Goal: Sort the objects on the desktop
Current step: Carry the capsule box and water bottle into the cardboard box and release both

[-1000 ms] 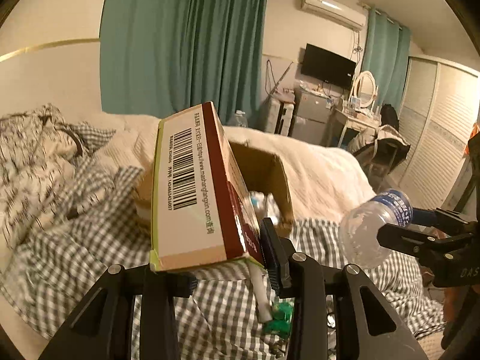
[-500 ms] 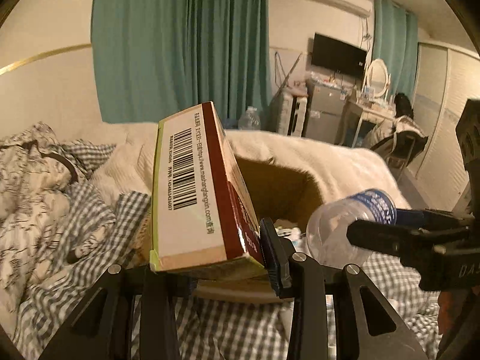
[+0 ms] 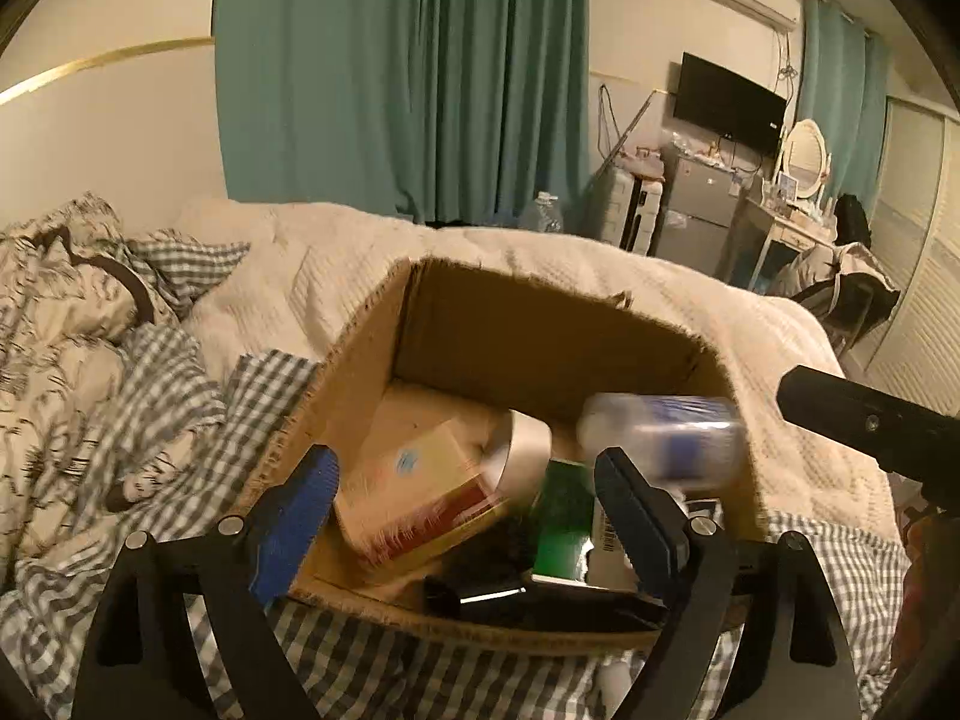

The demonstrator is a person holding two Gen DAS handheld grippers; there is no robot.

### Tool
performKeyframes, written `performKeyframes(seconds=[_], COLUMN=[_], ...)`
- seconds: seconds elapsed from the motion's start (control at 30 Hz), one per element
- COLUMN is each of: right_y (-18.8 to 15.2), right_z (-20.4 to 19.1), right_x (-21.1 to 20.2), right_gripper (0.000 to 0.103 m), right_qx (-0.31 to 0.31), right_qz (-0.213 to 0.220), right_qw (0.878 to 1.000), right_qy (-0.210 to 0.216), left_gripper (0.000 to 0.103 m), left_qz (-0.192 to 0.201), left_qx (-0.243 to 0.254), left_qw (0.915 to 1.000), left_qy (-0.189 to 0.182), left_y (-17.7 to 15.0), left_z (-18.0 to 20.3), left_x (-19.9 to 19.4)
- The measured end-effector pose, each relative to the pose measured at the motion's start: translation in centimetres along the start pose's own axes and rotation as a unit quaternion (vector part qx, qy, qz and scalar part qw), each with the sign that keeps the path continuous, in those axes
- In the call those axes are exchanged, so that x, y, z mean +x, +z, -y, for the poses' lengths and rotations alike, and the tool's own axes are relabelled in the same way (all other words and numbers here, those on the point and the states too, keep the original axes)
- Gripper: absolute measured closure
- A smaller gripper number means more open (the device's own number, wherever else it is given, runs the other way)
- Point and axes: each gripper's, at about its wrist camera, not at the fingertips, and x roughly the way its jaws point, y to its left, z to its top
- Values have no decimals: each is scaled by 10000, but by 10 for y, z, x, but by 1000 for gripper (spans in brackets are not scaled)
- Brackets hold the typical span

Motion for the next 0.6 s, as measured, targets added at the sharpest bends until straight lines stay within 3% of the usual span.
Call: performKeyframes(seconds=[0.2, 0.33, 0.6], right_y=[0, -6, -38], right_z=[-13, -24, -32], right_x=[-72, -141, -250], right_gripper=[13, 13, 13], right_qx=[-78, -174, -275], right_qz=[208, 422, 640], right_qw=[9997, 9987, 9969], right_qy=[-73, -216, -374], left_gripper=[13, 13, 11], left_qz=[299, 467, 487], left_qx=[159, 279, 139], left_qw=[9994, 9985, 9986], left_qy=[-64, -33, -145], left_y=[5, 2, -25], left_z=[11, 19, 30], left_x=[-77, -135, -223])
